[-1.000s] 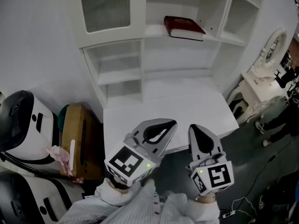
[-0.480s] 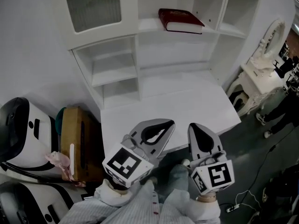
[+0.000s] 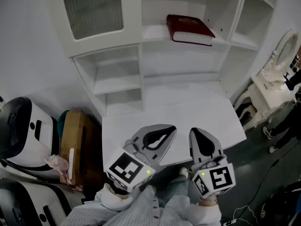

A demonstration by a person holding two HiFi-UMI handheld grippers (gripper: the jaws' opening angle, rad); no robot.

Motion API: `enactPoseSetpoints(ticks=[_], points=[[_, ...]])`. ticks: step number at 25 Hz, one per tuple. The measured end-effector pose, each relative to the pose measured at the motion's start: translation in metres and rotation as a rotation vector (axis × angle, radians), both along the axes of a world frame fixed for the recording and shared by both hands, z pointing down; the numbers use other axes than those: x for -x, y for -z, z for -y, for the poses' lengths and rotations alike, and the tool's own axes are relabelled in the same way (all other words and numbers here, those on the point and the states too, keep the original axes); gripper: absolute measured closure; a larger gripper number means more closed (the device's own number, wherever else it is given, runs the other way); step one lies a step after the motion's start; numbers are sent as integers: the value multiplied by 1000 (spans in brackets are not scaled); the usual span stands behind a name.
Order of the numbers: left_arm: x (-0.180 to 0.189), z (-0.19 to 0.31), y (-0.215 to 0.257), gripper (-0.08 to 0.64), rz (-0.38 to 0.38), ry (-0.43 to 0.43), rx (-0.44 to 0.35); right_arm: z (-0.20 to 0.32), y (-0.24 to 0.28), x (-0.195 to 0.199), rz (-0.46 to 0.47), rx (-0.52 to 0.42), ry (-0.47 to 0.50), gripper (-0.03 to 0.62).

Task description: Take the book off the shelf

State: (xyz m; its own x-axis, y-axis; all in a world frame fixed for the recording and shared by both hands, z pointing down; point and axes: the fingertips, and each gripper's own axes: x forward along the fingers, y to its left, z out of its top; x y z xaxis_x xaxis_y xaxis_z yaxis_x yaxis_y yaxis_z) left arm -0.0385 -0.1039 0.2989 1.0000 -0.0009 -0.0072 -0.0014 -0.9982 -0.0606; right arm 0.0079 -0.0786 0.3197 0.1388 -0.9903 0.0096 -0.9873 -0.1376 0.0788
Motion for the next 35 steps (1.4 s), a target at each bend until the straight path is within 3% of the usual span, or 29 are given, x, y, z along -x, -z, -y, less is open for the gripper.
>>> enactPoseSetpoints(ticks=[12,22,30,35], points=[[-98,55,18,549,-16,149,10,56,25,-109,-14,-9,120,578],[-180,67,30,549,-16,311,1,75,46,-196,-45,-17,280,578],[-218,70,29,549,2,455,1,85,53,-237,-50,-24,420,578],[-223,73,30,549,28,492,-17,93,62,-239,-44,-41,477,578]])
